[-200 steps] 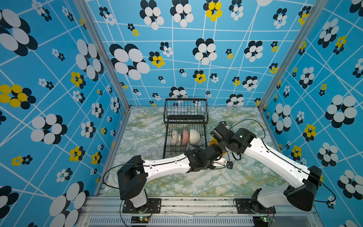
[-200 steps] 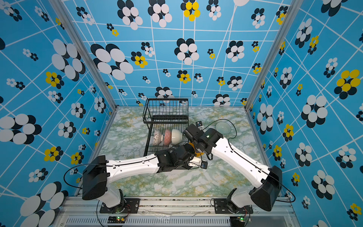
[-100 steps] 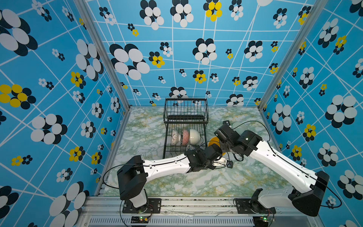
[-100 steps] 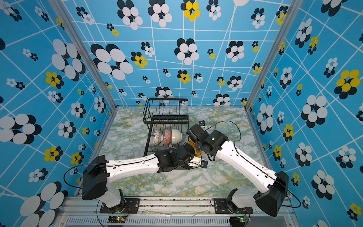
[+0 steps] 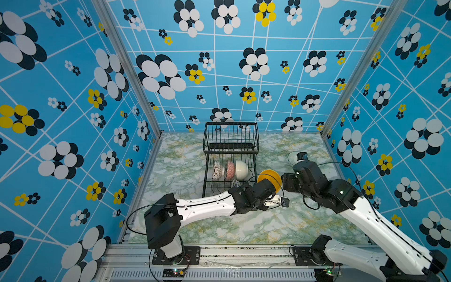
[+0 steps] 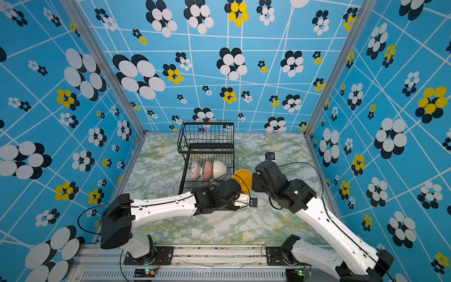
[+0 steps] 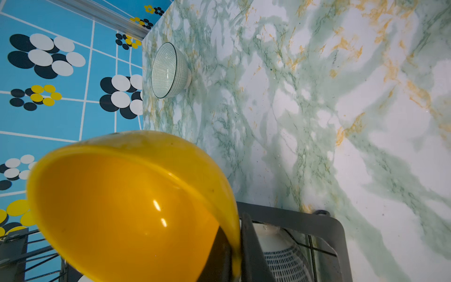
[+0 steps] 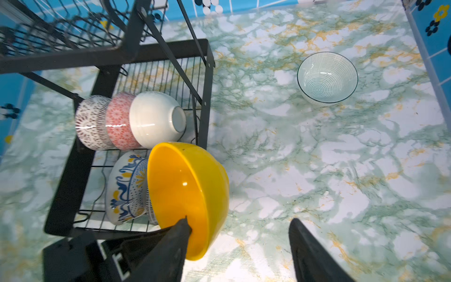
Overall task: Load bowls into a dish rack
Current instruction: Place the bowl in the dish rack.
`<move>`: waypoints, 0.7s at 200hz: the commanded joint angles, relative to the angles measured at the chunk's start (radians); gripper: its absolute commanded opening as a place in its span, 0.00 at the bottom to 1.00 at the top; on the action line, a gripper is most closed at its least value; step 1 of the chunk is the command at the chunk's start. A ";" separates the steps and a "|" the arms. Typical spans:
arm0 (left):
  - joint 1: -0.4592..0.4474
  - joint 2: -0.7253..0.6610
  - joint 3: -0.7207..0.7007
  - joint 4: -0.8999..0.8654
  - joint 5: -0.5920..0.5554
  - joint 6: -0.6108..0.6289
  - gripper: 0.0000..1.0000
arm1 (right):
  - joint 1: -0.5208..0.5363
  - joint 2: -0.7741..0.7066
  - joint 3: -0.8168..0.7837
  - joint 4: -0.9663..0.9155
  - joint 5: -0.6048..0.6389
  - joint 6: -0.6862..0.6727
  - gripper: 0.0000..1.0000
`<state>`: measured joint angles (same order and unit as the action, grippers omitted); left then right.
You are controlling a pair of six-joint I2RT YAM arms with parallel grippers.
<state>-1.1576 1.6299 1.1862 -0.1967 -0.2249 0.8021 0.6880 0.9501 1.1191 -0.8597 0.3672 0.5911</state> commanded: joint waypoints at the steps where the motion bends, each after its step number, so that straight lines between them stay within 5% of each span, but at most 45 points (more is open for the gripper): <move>1: 0.016 -0.060 -0.007 0.023 0.009 -0.075 0.00 | -0.039 -0.084 -0.053 0.110 -0.073 0.034 0.79; 65: 0.147 -0.282 -0.129 0.103 0.230 -0.389 0.00 | -0.058 -0.155 -0.177 0.195 -0.123 0.042 0.90; 104: 0.462 -0.452 -0.301 0.302 0.746 -0.873 0.00 | -0.051 -0.173 -0.304 0.434 -0.249 -0.005 0.95; 140: 0.672 -0.557 -0.462 0.482 0.941 -1.169 0.00 | 0.059 -0.134 -0.371 0.637 -0.191 -0.094 0.98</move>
<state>-0.5755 1.1282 0.8070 0.0975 0.4564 -0.0654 0.6865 0.7883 0.7734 -0.4240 0.1738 0.5755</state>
